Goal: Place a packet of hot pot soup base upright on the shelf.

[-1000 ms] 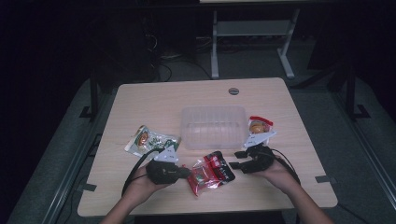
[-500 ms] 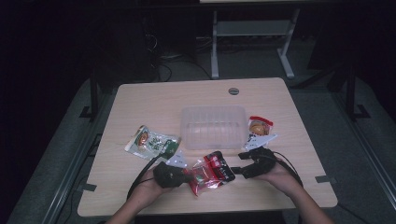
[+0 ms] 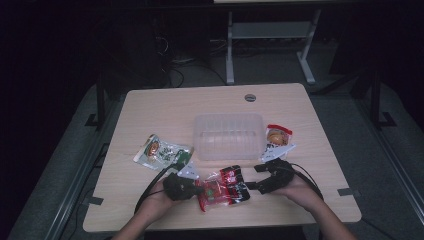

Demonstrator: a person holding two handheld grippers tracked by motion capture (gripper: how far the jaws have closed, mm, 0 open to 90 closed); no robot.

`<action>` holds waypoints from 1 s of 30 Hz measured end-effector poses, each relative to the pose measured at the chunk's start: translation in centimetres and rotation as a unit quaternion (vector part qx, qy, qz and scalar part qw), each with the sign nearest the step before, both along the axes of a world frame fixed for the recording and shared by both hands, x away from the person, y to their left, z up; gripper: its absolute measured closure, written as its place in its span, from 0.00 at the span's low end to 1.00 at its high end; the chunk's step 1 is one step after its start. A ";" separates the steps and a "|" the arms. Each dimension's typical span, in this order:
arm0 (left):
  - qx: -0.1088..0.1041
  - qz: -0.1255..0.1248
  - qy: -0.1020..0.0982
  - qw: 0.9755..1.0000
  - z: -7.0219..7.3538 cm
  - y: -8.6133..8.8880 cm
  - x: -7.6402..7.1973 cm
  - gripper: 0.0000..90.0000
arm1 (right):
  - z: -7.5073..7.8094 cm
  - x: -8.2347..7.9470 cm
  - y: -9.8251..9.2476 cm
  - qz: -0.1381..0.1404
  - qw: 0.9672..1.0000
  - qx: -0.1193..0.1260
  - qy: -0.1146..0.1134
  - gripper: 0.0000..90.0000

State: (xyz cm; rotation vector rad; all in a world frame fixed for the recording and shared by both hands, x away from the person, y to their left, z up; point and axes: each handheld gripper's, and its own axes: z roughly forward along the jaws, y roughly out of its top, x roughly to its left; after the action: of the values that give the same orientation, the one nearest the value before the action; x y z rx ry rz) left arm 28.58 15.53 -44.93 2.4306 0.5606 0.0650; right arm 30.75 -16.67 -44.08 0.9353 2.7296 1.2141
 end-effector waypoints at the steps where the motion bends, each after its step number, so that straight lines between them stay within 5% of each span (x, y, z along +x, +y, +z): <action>1: 0.000 0.002 0.003 1.000 0.0 0.1 0.0 1.00 | 0.0 0.0 0.1 0.001 1.000 0.000 0.001 0.25; 11: 0.023 0.011 -0.008 1.000 -0.4 0.3 0.4 1.00 | -0.5 0.1 0.8 0.020 1.000 0.013 0.013 0.23; 30: 0.025 0.013 -0.019 0.999 -0.4 0.2 0.7 1.00 | -2.4 0.7 3.4 0.054 0.995 0.047 0.067 0.26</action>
State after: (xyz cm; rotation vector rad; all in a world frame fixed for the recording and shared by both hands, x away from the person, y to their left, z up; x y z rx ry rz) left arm 29.28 15.71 -45.32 2.4649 0.5802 0.1359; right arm 31.48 -13.28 -46.50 0.9205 2.8837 1.3562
